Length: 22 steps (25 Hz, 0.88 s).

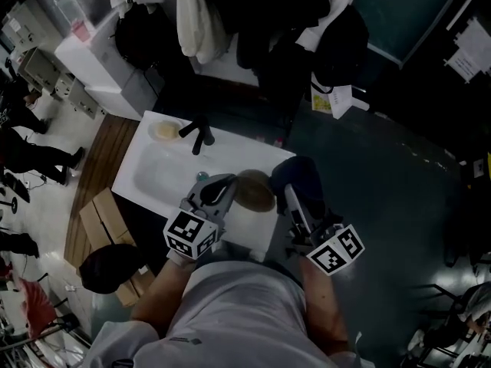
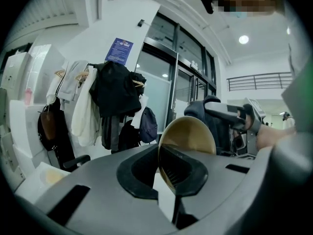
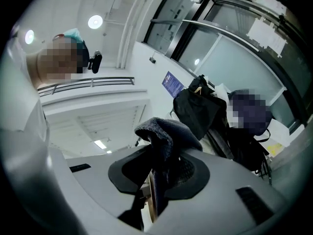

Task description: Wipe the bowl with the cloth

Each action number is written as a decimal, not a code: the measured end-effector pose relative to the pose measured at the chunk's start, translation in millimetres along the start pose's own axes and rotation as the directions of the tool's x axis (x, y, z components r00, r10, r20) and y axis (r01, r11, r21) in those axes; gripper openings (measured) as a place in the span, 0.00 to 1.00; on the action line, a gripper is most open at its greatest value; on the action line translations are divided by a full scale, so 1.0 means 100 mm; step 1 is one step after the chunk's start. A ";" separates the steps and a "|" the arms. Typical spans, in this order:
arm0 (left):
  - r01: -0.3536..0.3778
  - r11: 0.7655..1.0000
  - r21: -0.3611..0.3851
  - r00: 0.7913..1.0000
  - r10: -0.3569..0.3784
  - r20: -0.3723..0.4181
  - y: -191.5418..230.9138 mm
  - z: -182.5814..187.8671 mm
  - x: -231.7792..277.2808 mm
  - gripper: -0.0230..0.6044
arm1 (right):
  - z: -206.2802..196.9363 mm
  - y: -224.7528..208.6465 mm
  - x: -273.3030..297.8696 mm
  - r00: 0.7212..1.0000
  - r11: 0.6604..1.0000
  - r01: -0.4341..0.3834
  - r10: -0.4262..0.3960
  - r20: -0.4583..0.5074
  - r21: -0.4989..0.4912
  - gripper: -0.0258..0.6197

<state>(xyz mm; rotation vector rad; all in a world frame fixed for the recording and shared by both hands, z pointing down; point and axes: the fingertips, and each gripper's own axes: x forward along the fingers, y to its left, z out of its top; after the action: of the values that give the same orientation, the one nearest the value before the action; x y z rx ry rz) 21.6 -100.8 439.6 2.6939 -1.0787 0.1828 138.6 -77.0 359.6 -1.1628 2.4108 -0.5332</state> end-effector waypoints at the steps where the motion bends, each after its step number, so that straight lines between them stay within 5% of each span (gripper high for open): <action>1: 0.011 1.000 0.009 1.000 -0.011 -0.001 0.02 0.01 0.00 0.07 | 0.00 0.04 0.04 1.000 1.000 -0.012 0.012 0.000 0.004 0.17; 8: 0.081 0.994 0.075 0.997 -0.082 -0.002 0.13 0.11 -0.01 0.07 | -0.11 0.18 0.31 0.998 0.998 -0.043 0.044 -0.032 0.042 0.17; 14: 0.070 0.993 0.097 0.997 -0.071 0.014 0.29 0.18 -0.03 0.07 | -0.30 0.28 0.48 0.993 0.996 -0.074 0.078 -0.084 0.052 0.17; 22: 0.039 0.998 -0.048 0.996 -0.035 0.077 0.63 0.27 -0.09 0.07 | -0.41 0.27 0.61 0.993 0.993 -0.076 0.084 -0.087 0.090 0.17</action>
<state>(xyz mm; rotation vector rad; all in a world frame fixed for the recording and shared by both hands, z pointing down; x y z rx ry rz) -27.8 -146.0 422.4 2.6937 -1.0396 0.0469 65.9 -103.6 368.6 -1.0217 2.4718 -0.6712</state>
